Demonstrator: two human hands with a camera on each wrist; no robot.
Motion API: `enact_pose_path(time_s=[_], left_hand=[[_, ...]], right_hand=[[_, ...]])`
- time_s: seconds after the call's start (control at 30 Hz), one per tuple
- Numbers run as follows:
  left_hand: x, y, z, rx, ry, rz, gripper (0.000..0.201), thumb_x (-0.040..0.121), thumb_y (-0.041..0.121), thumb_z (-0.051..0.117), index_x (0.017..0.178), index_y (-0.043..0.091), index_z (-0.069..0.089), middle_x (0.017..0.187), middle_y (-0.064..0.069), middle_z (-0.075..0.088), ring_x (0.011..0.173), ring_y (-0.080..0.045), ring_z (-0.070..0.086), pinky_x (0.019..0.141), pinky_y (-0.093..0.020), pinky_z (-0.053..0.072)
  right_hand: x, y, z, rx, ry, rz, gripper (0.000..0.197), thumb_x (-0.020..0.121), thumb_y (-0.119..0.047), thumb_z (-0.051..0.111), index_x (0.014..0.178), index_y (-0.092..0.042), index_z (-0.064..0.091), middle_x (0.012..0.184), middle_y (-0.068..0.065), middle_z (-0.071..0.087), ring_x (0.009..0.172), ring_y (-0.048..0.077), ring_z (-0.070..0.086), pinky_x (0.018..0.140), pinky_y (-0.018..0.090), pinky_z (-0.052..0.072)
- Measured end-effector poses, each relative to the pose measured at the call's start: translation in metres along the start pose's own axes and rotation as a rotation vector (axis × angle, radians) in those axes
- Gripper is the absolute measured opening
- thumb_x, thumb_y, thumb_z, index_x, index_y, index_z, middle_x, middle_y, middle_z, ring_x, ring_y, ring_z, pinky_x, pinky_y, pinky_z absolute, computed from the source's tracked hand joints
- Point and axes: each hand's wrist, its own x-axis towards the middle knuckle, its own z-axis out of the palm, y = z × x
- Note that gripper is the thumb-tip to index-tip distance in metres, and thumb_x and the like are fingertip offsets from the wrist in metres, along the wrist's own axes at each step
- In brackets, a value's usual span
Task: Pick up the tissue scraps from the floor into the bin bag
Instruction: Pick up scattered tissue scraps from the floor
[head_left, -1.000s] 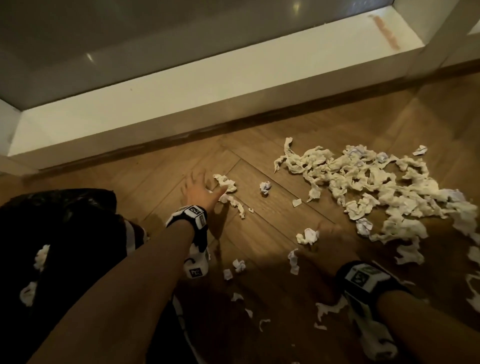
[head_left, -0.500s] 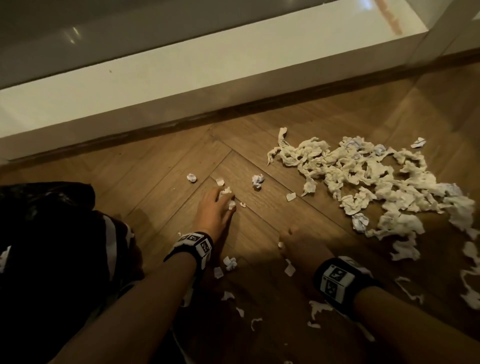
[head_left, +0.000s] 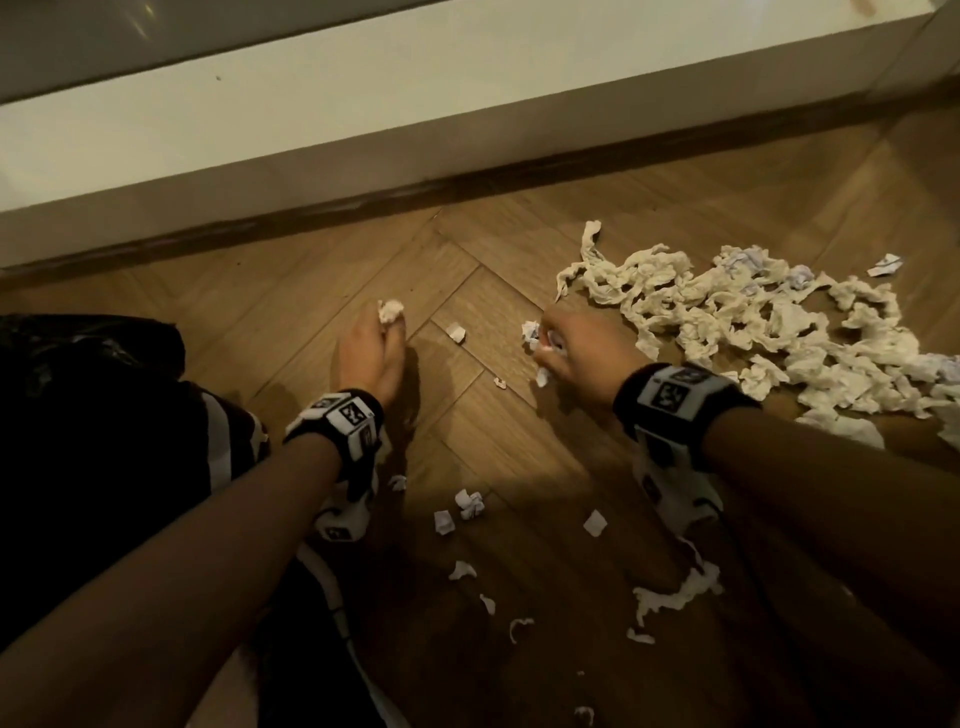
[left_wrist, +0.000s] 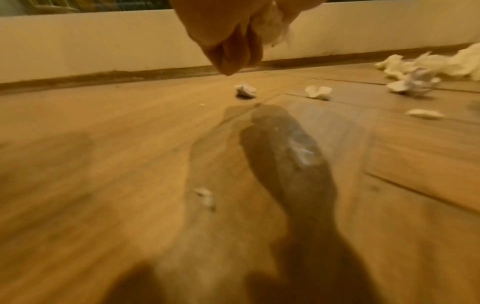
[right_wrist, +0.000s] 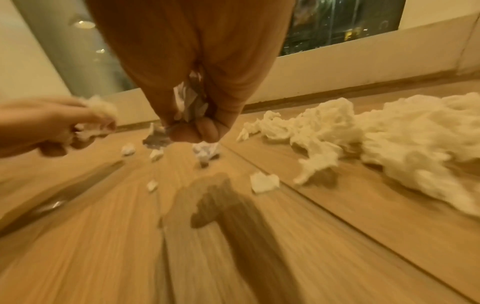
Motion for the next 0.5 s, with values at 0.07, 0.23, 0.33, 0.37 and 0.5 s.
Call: enact_pose_path(time_s=[0.07,0.23,0.33,0.37,0.5], left_hand=[[0.016,-0.012,-0.006,0.057,0.008,-0.064,0.036,0.098,0.041,0.035,0.103,0.011,0.054,0.093,-0.007,0.059,0.079,-0.023,0.051,0.069,-0.033,0.037],[0.035,-0.018,-0.011,0.229,-0.160,-0.153,0.053,0.097,0.050,0.035,0.127,0.009,0.049,0.126,-0.019,0.054,0.111,-0.035,0.052,0.086,-0.039,0.039],[0.038,-0.009,-0.009,0.357,-0.275,-0.103,0.059,0.096,0.053,0.036,0.137,0.012,0.041,0.134,-0.019,0.047,0.117,-0.037,0.050,0.090,-0.042,0.041],[0.039,-0.009,-0.007,0.400,-0.290,-0.058,0.056,0.096,0.052,0.036,0.135,0.013,0.042,0.131,-0.018,0.048,0.113,-0.037,0.051,0.087,-0.043,0.042],[0.041,-0.008,0.002,0.449,-0.340,0.132,0.029,0.098,0.031,0.037,0.113,0.009,0.047,0.112,-0.017,0.055,0.094,-0.034,0.055,0.080,-0.043,0.047]], right_hand=[[0.018,-0.004,0.000,-0.014,0.036,0.027,0.015,0.094,-0.026,0.052,0.102,-0.014,0.052,0.093,0.002,0.050,0.084,0.019,0.047,0.056,0.026,0.026],[0.036,-0.011,0.010,-0.078,0.055,0.146,0.022,0.094,-0.014,0.047,0.114,-0.011,0.041,0.091,0.009,0.052,0.077,0.022,0.044,0.046,0.026,0.020],[0.041,-0.006,0.029,-0.144,0.023,0.168,0.014,0.092,-0.010,0.046,0.104,-0.016,0.039,0.089,0.008,0.051,0.071,0.023,0.046,0.049,0.028,0.031],[0.043,-0.004,0.033,-0.128,0.013,0.150,0.013,0.092,-0.008,0.044,0.099,-0.017,0.038,0.090,0.011,0.053,0.071,0.026,0.049,0.056,0.031,0.040],[0.048,0.005,0.041,-0.097,-0.067,0.138,0.014,0.089,-0.001,0.042,0.094,-0.013,0.037,0.085,0.013,0.056,0.070,0.026,0.055,0.063,0.035,0.047]])
